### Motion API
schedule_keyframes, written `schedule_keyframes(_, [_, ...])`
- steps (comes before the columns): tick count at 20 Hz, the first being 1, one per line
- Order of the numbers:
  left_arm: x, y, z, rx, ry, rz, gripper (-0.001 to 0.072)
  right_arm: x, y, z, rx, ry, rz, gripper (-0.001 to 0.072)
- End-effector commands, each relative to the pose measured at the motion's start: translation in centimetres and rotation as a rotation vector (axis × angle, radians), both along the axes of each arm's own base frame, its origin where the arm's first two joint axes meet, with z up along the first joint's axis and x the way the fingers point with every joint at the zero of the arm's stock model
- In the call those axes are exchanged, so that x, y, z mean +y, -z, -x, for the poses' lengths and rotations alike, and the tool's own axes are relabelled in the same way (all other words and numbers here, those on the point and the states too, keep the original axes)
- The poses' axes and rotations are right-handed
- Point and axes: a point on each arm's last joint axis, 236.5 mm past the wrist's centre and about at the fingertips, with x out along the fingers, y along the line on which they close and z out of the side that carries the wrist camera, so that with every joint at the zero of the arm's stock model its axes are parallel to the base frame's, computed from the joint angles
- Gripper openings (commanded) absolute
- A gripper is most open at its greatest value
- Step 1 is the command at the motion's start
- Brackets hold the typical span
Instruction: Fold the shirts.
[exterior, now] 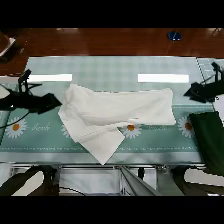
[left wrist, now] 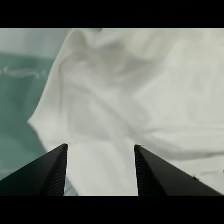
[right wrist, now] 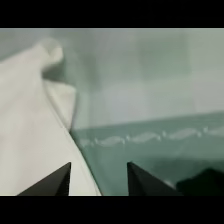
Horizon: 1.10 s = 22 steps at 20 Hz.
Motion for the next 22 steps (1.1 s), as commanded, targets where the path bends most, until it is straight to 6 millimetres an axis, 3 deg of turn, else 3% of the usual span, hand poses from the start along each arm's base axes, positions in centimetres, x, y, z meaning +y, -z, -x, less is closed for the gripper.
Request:
schedule_keyframes(1, [-0.4, 2.5, 6.8, 0.150, -0.034, 0.067, 0.0509, 3.2, 1.9, 6.5, 0.093, 0.058, -0.233, 0.0404])
schedule_keyframes(4, [-1.7, 3.8, 9.1, 0.144, -0.073, 0.111, 0.0509, 5.4, 4.8, 8.5, 0.141, 0.080, -0.256, 0.0404])
schedule_keyframes(11, [-1.9, 3.7, 9.8, 0.121, -0.079, 0.106, 0.0509, 8.3, 6.7, 7.1, 0.131, -0.008, -0.228, 0.0398])
schedule_keyframes(12, [-1.9, 3.7, 9.8, 0.122, -0.079, 0.106, 0.0509, 8.8, 6.8, 7.0, 0.123, -0.033, -0.230, 0.0317])
schedule_keyframes(13, [-1.9, 3.7, 9.8, 0.125, -0.081, 0.107, 0.0509, 9.4, 6.6, 6.6, 0.102, -0.056, -0.234, 0.0131])
schedule_keyframes(14, [-2.0, 3.7, 10.0, 0.134, -0.083, 0.111, 0.0509, 9.8, 6.1, 6.0, 0.078, -0.066, -0.248, 0.0032])
schedule_keyframes(19, [-2.2, 6.2, 11.9, 0.233, -0.163, 0.127, 0.0509, 10.1, 4.2, 3.5, -0.005, -0.059, -0.282, 0.0030])
schedule_keyframes(22, [-3.1, 7.2, 10.3, 0.180, -0.279, 0.208, 0.0509, 10.2, 4.2, 3.5, -0.010, -0.064, -0.283, 0.0029])
